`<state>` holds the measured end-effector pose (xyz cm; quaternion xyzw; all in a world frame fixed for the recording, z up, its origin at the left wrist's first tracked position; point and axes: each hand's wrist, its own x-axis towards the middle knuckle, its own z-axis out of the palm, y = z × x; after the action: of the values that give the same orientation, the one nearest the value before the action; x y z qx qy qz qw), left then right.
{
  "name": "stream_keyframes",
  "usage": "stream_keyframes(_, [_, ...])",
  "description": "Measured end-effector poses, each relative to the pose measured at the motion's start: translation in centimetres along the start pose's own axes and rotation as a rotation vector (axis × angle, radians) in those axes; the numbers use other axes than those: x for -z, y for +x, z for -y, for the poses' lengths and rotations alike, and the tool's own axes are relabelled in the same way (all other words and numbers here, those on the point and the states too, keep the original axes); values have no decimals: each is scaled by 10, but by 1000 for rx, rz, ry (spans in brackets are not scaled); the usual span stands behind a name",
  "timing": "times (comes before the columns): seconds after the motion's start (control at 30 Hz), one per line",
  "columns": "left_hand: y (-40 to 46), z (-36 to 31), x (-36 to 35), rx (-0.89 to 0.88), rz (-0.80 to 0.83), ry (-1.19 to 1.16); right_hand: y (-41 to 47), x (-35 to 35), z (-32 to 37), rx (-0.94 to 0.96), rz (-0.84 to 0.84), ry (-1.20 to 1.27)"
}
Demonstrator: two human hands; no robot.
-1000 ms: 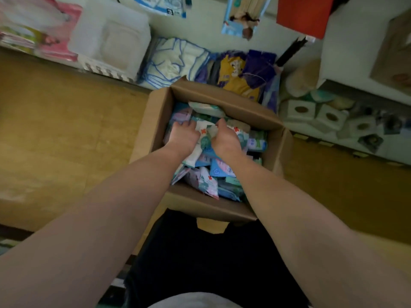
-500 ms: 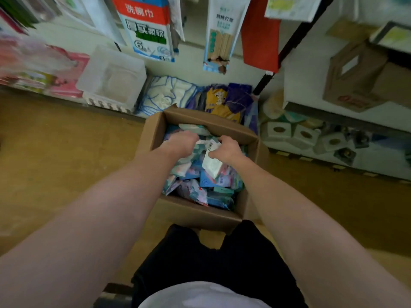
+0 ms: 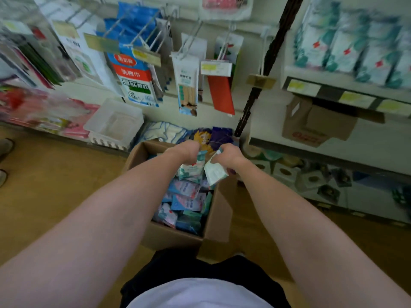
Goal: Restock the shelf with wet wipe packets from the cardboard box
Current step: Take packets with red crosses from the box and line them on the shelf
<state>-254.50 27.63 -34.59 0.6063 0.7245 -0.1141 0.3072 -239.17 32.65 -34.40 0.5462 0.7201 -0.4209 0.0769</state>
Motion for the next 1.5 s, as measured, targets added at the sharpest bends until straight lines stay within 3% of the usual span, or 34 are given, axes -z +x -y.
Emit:
stream_keyframes(0.47, [-12, -187, 41, 47, -199, 13, -53, 143, -87, 64, -9, 64])
stream_keyframes(0.7, [-6, -253, 89, -16, -320, 100, -81, 230, -101, -13, -77, 527])
stream_keyframes(0.83, [-4, -272, 118, -50, -365, 126, -90, 269, -108, 51, -71, 607])
stream_keyframes(1.0, [3, -284, 154, -81, -384, 86, -92, 298, -109, 78, -177, 505])
stream_keyframes(1.13, [14, -294, 180, -113, -404, 56, -76, 318, -107, 77, -297, 250])
stream_keyframes(1.3, [44, -297, 211, -97, -419, 32, -55, 347, -93, 110, -334, -151])
stream_keyframes(1.5, [80, -294, 249, -186, -431, 57, -25, 375, -82, 54, -304, -269])
